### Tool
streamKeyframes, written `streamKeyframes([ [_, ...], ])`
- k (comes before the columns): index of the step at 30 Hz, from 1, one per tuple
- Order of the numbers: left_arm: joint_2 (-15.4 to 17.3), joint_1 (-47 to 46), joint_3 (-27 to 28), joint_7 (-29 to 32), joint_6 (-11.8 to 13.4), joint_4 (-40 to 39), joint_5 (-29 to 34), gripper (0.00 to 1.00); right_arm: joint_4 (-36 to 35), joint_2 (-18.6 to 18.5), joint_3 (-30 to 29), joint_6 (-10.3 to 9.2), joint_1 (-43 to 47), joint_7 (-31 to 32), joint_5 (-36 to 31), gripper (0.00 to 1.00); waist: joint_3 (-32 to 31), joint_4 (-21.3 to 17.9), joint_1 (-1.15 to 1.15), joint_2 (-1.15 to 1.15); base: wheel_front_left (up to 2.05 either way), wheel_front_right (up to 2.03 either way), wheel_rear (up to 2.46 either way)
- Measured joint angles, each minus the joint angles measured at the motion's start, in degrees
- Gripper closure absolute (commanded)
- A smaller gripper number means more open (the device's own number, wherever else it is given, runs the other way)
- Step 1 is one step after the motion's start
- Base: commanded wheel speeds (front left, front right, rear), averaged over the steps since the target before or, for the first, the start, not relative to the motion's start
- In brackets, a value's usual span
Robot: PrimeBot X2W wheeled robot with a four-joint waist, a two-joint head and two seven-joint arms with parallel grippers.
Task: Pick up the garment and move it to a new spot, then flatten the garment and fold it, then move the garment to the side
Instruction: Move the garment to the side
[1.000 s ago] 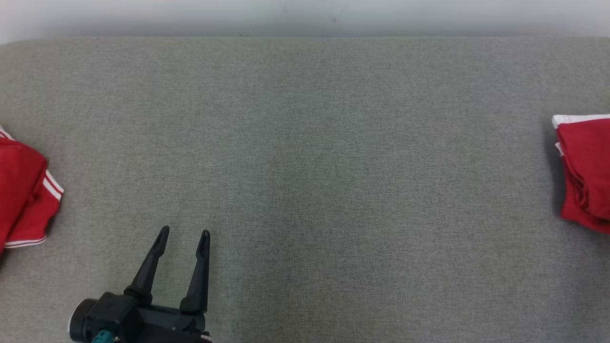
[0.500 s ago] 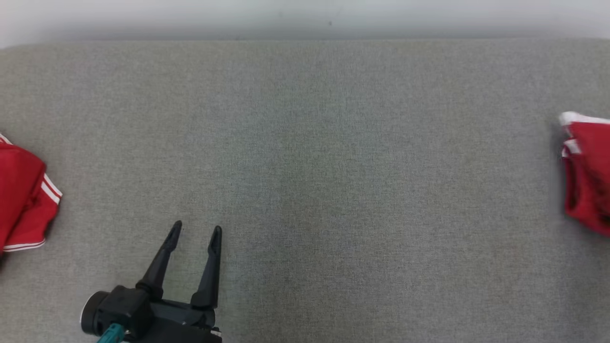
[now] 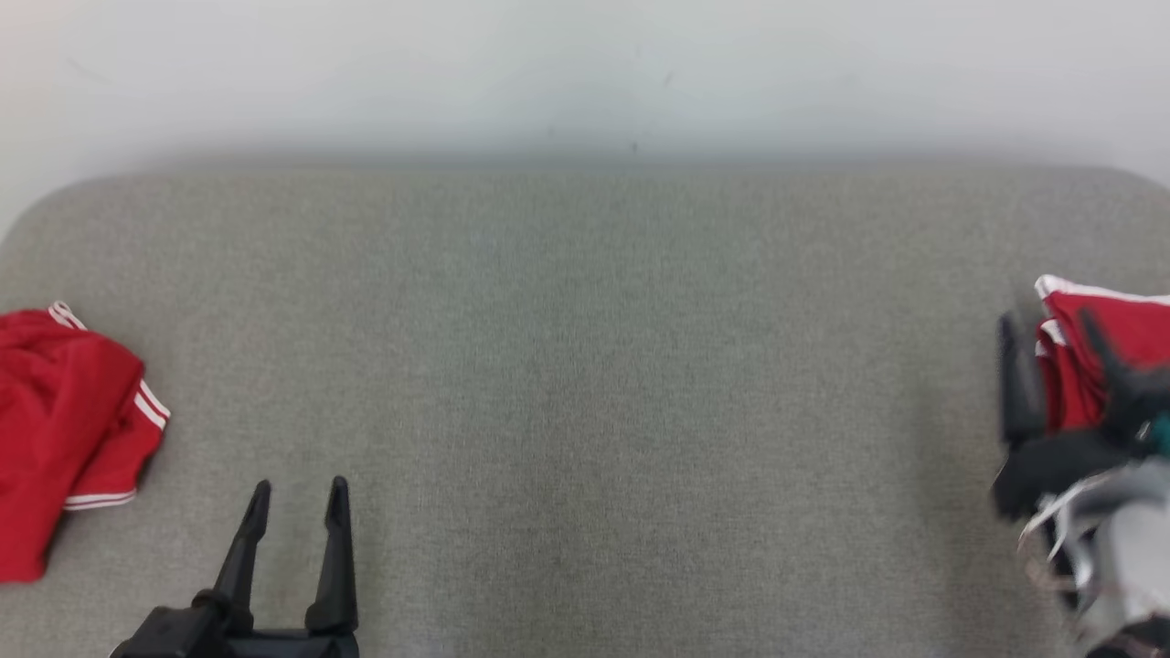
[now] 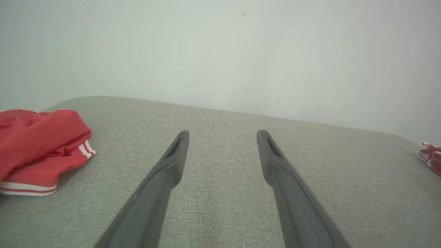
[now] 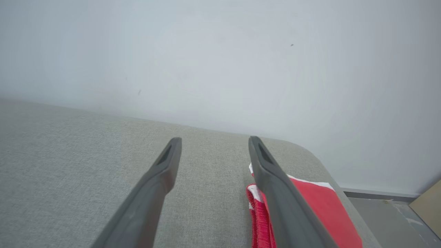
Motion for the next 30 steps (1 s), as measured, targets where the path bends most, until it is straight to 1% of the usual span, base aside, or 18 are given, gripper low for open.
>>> streamKeyframes([
  [4, -1.19, 1.63, 1.88, 0.00, 0.01, -0.18, 0.14, 0.00, -6.49, 3.71, 3.11, 0.00, 8.10, -1.62, 4.41, 0.00, -2.63, 0.03, -0.01, -0.01, 0.00, 0.00, 0.00],
  [7, -1.30, 3.08, 3.31, 0.00, 0.01, 0.03, 0.87, 0.00, -11.50, 6.53, 4.74, 0.00, 13.32, -2.18, 6.81, 0.00, -4.55, 0.13, 0.00, -0.01, 0.00, 0.00, 0.00],
  [12, -1.42, 5.00, 4.39, 0.00, -0.01, 0.46, 3.16, 0.00, -17.39, 10.73, 6.94, 0.00, 20.18, -2.12, 7.98, 0.00, -7.32, 0.37, -0.01, -0.01, 0.00, 0.00, 0.00],
  [16, -1.46, 5.40, 4.92, 0.00, -0.08, 1.34, 3.67, 0.00, -19.48, 13.07, 7.51, 0.00, 23.14, -0.67, 7.86, 0.00, -8.48, 0.55, -0.01, -0.01, 0.00, 0.00, 0.00],
  [21, -1.65, 6.20, 4.87, 0.00, -0.09, 2.74, 3.99, 0.00, -20.14, 14.38, 7.17, 0.00, 24.74, 0.45, 7.09, 0.00, -8.74, 0.20, -0.01, -0.01, 0.00, 0.00, 0.00],
  [26, -1.80, 6.20, 4.57, 0.00, -0.09, 3.31, 3.99, 0.00, -20.00, 14.69, 5.84, 0.00, 24.71, 0.88, 6.64, 0.00, -8.54, -0.09, 0.00, -0.01, 0.00, 0.00, 0.00],
  [30, -1.82, 6.19, 4.44, 0.00, -0.09, 3.36, 3.99, 0.00, -19.92, 14.73, 5.86, 0.00, 24.59, 0.79, 6.94, 0.00, -8.28, -0.30, 0.00, 0.00, 0.00, 0.00, 0.00],
])
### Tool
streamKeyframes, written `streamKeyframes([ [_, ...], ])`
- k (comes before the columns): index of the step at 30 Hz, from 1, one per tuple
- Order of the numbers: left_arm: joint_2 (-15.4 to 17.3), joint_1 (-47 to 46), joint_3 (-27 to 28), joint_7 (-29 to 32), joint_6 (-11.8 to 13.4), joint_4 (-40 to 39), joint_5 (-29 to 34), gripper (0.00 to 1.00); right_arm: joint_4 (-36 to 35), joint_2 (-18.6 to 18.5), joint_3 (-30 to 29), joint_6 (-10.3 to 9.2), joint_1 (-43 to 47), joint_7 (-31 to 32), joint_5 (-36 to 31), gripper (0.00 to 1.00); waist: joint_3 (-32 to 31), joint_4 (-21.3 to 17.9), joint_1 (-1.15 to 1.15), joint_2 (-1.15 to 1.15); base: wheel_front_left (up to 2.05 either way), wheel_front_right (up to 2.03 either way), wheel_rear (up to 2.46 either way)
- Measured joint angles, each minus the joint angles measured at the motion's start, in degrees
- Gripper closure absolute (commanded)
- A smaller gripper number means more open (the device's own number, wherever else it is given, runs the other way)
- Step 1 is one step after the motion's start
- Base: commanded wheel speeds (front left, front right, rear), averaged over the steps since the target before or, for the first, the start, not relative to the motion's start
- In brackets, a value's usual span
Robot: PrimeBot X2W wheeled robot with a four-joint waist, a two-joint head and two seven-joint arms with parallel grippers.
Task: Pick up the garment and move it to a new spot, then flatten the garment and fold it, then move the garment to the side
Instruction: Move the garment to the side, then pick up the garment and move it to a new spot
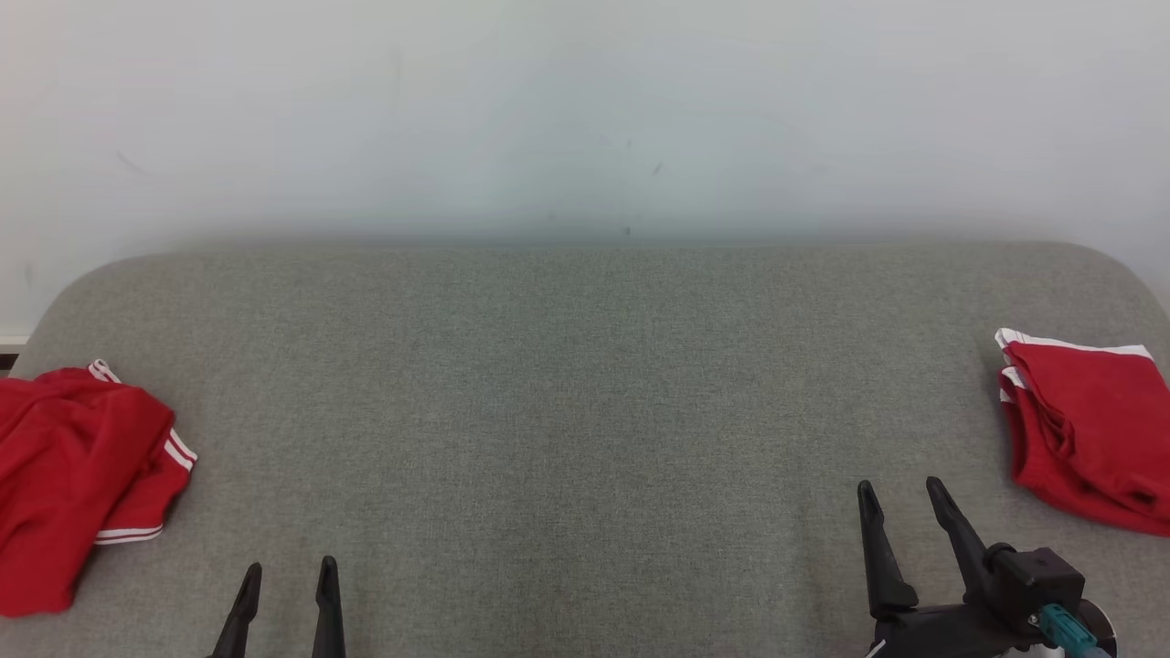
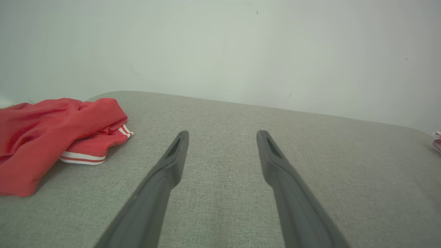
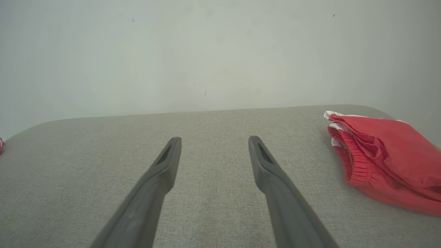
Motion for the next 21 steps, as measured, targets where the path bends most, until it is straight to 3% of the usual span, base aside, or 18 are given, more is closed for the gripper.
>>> streamKeyframes([
  [13, 0.33, -0.32, -1.26, 0.00, -0.01, -0.29, -0.44, 0.00, -0.04, 0.03, 1.56, 0.00, -0.05, -0.43, 1.88, 0.00, 0.82, 0.90, 0.00, 0.00, 0.00, 0.00, 0.00],
  [21, 0.41, -0.36, -1.64, 0.00, -0.10, -0.65, -0.44, 0.00, -0.59, 0.05, 1.94, 0.00, 0.08, 0.16, 1.91, 0.00, 1.13, 3.37, 0.00, 0.00, 0.00, 0.00, 0.00],
])
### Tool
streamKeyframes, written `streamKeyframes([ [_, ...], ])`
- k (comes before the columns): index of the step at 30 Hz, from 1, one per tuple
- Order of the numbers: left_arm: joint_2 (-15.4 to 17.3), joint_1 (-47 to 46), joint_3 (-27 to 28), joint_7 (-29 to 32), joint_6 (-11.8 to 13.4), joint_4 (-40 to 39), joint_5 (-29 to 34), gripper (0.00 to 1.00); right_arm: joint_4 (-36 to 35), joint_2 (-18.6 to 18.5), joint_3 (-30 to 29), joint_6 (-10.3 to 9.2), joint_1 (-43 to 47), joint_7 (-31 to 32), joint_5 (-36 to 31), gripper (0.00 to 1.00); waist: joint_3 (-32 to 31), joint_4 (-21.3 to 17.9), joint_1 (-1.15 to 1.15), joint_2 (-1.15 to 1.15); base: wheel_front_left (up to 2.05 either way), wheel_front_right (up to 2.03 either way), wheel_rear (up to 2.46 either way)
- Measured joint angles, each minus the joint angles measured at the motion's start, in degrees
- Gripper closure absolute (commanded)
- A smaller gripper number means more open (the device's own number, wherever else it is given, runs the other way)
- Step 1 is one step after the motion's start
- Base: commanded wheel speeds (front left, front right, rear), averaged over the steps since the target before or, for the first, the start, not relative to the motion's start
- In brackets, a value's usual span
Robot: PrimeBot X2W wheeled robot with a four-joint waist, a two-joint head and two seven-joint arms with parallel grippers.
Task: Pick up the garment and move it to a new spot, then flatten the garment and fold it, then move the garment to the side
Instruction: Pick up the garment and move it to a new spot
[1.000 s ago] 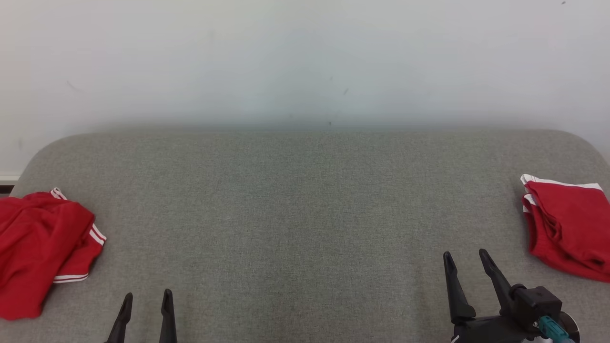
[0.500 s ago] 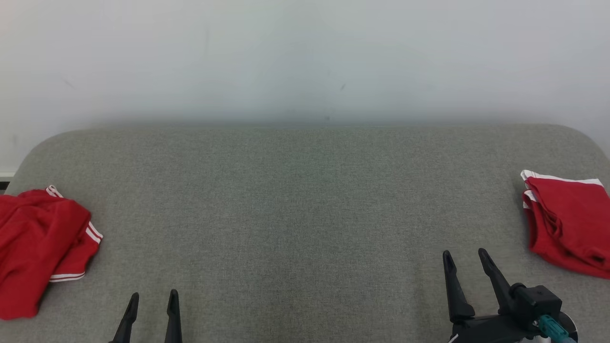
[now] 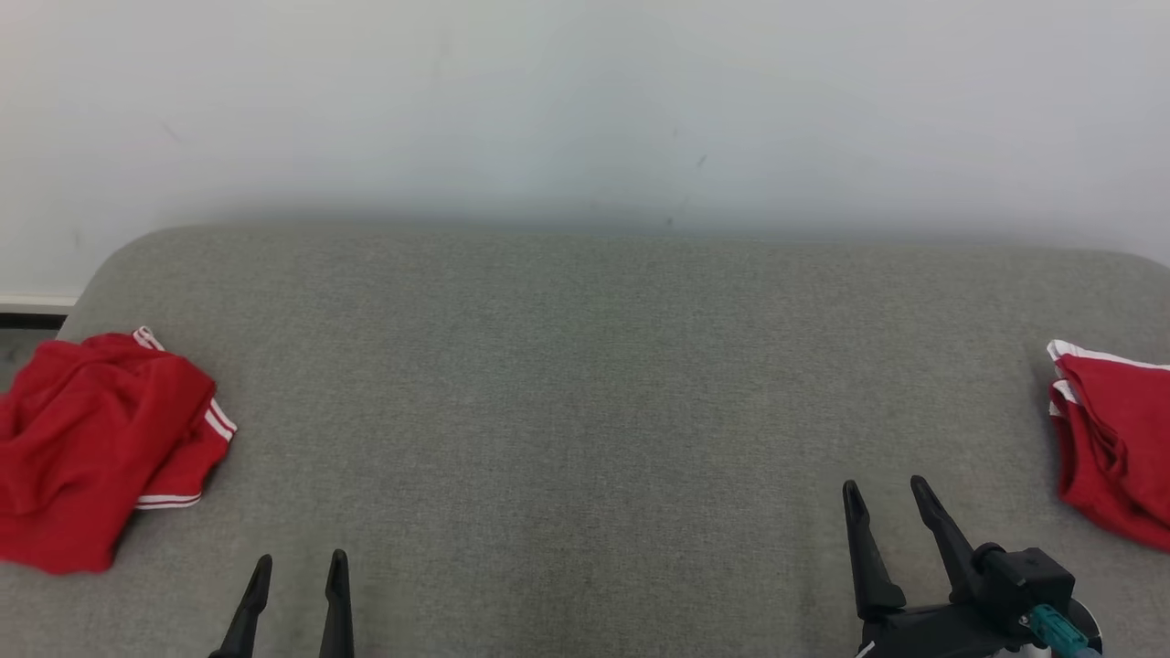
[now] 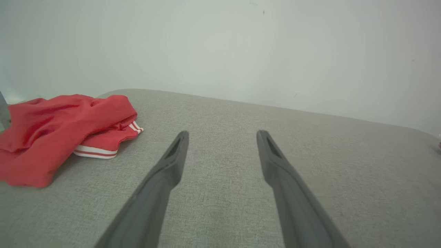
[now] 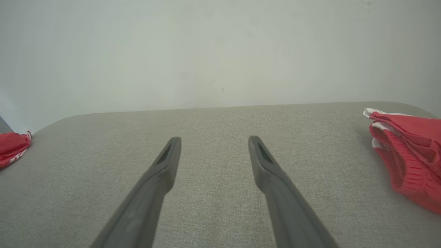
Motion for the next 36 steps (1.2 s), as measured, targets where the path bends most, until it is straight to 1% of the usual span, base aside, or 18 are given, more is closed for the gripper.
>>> streamKeyframes([
  [5, 0.33, 0.04, 0.16, 0.00, 0.00, 0.08, 0.02, 0.00, 0.07, -0.01, 0.38, 0.00, 0.13, -0.10, 0.47, 0.00, -0.07, 2.95, 0.00, 0.00, 0.00, 0.00, 0.00],
  [9, 0.45, 0.16, 0.26, 0.00, 0.00, 0.12, 0.12, 0.00, 0.23, 0.00, 0.75, 0.00, 0.41, -0.10, 0.73, 0.00, -0.28, 6.15, 0.00, 0.00, 0.00, 0.00, 0.00],
  [20, 0.43, 1.65, 1.29, 0.01, -0.01, -0.19, 0.67, 0.00, 0.87, 0.02, 3.00, 0.00, 1.13, -0.13, 1.91, 0.00, -1.13, 17.31, 0.00, 0.00, 0.00, 0.00, 0.00],
  [23, 0.31, 2.71, 2.69, 0.00, 0.07, -1.52, 0.77, 0.00, 0.87, -0.01, 4.69, 0.00, 0.65, 0.15, 1.89, 0.00, -1.22, 20.43, 0.00, 0.00, 0.00, 0.00, 0.00],
  [24, 0.31, 2.71, 2.69, 0.00, 0.07, -1.52, 0.77, 0.00, 0.87, -0.01, 4.69, 0.00, 0.65, 0.15, 1.89, 0.00, -1.22, 20.43, 0.00, 0.00, 0.00, 0.00, 0.00],
  [30, -0.36, 5.32, 5.97, 0.00, 1.48, -5.17, 0.42, 0.00, 2.15, 0.07, 8.77, 0.00, -4.14, 1.02, 1.43, 0.00, -0.19, 24.82, 0.00, 0.00, 0.00, 0.00, 0.00],
  [36, -0.87, 7.09, 6.69, 0.00, 2.24, -7.39, -0.08, 0.00, 4.52, 0.07, 11.61, 0.00, -7.23, 0.87, 1.86, 0.00, 1.77, 26.44, 0.01, 0.01, -0.04, -0.04, -0.04],
])
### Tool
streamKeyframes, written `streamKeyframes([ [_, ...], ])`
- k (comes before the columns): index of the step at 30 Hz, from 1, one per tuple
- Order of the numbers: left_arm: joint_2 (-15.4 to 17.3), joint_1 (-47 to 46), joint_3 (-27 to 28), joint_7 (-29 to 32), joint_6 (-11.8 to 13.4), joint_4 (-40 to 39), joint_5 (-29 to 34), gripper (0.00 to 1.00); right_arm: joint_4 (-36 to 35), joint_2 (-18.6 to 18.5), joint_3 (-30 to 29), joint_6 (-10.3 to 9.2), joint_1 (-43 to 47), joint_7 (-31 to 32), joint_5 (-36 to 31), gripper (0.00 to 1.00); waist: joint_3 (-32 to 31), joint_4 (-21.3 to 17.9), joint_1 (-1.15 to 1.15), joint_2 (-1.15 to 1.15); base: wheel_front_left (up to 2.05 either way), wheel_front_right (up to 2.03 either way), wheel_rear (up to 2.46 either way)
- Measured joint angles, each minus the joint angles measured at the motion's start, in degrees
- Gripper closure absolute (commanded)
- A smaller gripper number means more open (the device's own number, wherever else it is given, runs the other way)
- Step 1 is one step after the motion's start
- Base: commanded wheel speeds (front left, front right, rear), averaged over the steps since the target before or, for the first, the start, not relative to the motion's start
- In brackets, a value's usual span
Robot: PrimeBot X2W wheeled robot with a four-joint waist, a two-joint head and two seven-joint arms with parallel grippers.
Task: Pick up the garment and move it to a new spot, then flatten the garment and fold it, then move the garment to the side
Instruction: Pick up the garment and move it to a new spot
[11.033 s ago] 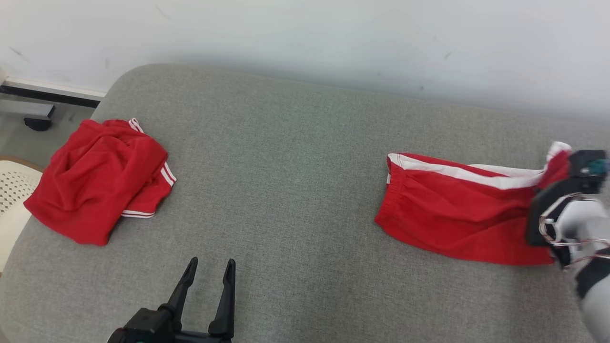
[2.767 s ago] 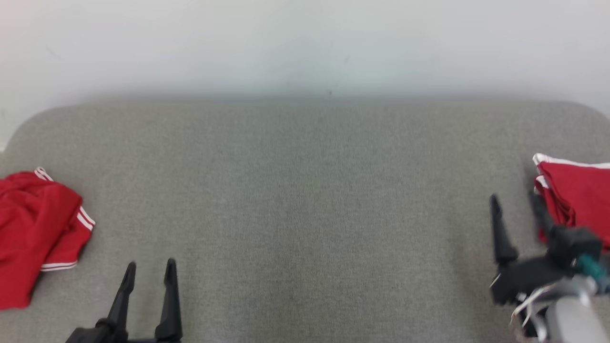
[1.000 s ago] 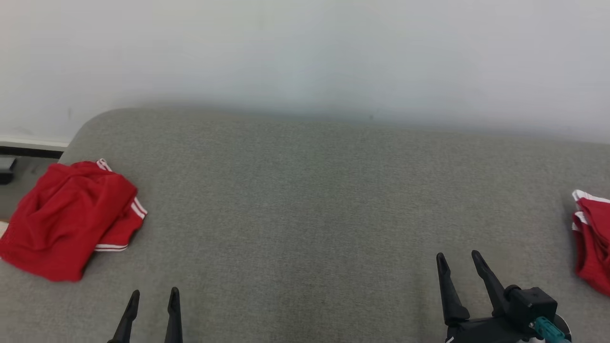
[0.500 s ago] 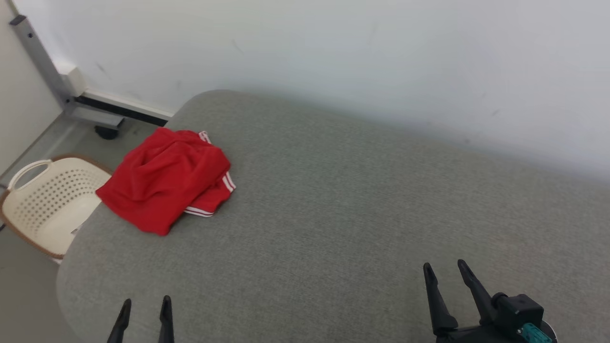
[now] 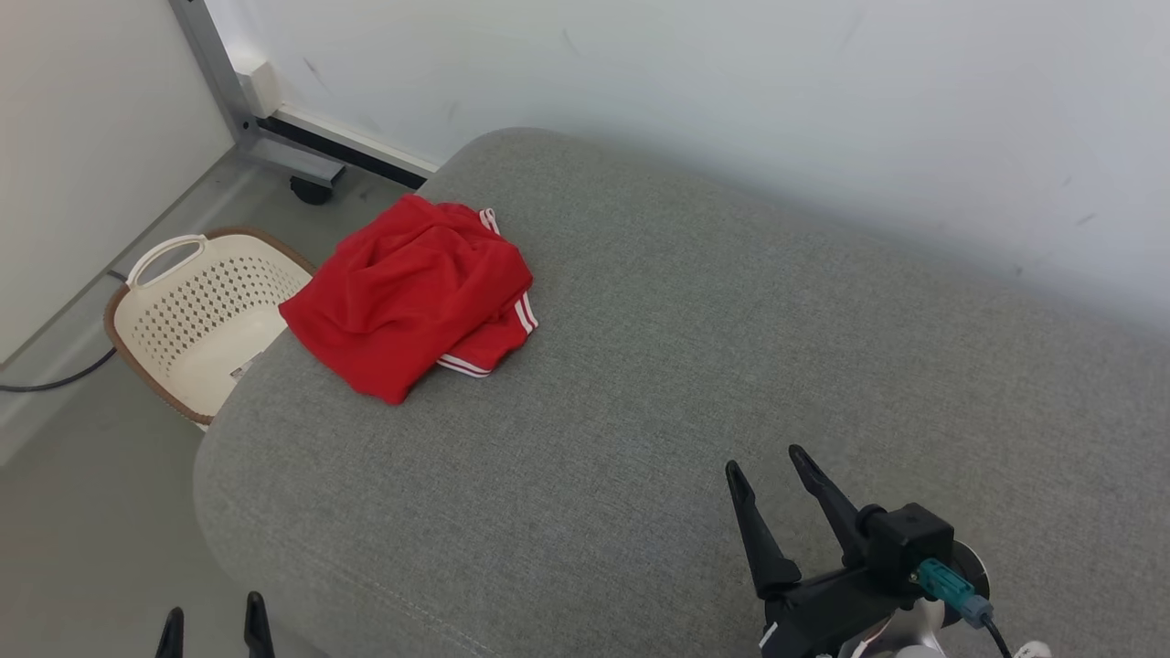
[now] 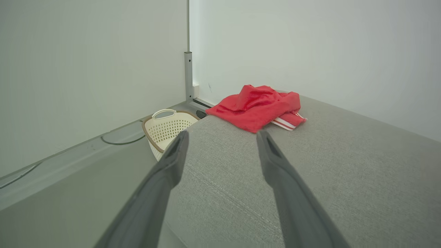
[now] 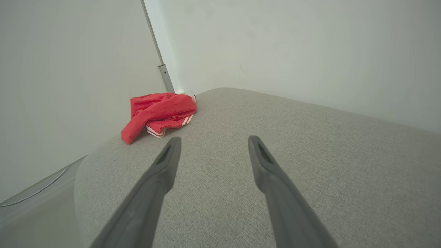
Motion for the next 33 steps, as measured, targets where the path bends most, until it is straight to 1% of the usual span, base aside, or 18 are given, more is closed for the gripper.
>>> streamKeyframes([
  [6, -0.13, 0.40, -1.30, 0.00, 0.74, -0.47, -0.35, 0.00, 1.47, -0.11, 0.07, 0.00, -0.60, -0.80, 0.05, 0.00, 0.41, 0.27, 0.00, 0.00, -0.04, -0.04, -0.04],
  [9, -0.14, 0.22, -2.43, 0.00, 0.70, 0.23, -0.42, 0.00, 1.66, -0.31, -0.03, 0.00, -0.90, -0.98, 0.05, 0.00, 0.55, 0.23, 0.00, 0.00, 0.00, 0.00, 0.00],
  [11, -0.13, -0.47, -3.18, 0.00, 0.58, 2.76, -1.29, 0.00, 1.55, -0.46, -0.10, 0.00, -0.89, -0.94, 0.04, 0.00, 0.79, 0.18, 0.00, 0.00, 0.00, 0.00, 0.00],
  [13, -0.11, -3.22, -4.46, 0.05, 0.07, 6.56, -1.56, 0.00, 0.85, -0.62, -0.11, 0.00, -0.90, -0.70, -0.09, 0.00, 1.25, 0.12, 0.00, 0.00, 0.00, 0.00, 0.00],
  [17, 0.10, -14.05, -6.45, 4.04, -0.92, 14.86, -4.27, 0.00, -1.18, -2.05, 0.12, 0.00, -0.87, 1.21, -1.24, 0.00, 2.81, 0.00, 0.00, 0.00, 0.00, 0.00, 0.00],
  [19, 0.24, -20.70, -6.84, 6.34, -1.32, 19.06, -6.91, 0.00, -2.98, -3.08, 0.16, 0.00, -0.71, 2.36, -1.62, 0.00, 3.87, -0.07, 0.00, 0.00, 0.00, 0.00, 0.00],
  [23, 1.14, -33.56, -9.45, 10.92, -1.86, 28.89, -9.22, 0.00, -8.23, -5.13, -0.37, 0.00, 0.98, 5.30, -3.01, 0.00, 6.23, -0.39, 0.00, 0.00, 0.00, 0.00, 0.00],
  [24, 1.20, -36.61, -9.56, 12.79, -1.88, 31.50, -10.85, 0.00, -10.01, -5.55, -0.63, 0.00, 1.43, 6.23, -3.33, 0.00, 6.84, -0.53, 0.00, 0.00, 0.00, 0.00, 0.00],
  [28, 4.19, -47.23, -6.37, 18.44, -1.88, 40.92, -15.48, 0.00, -17.46, -7.39, 1.29, 0.00, 1.31, 10.81, -4.50, 0.00, 9.40, -1.81, 0.00, 0.00, 0.00, 0.00, 0.00],
  [31, 5.21, -53.98, -5.46, 21.92, -1.88, 45.37, -17.41, 0.00, -22.63, -9.03, 1.12, 0.00, 1.49, 13.89, -4.97, 0.00, 11.80, -3.35, 0.00, 0.00, 0.00, 0.00, 0.00],
  [33, 6.47, -57.68, -5.05, 23.97, -1.54, 47.82, -17.91, 0.00, -25.82, -10.06, 0.63, -0.01, 1.74, 15.68, -5.12, 0.00, 13.78, -4.46, 0.00, 0.01, 0.00, 0.00, 0.00],
])
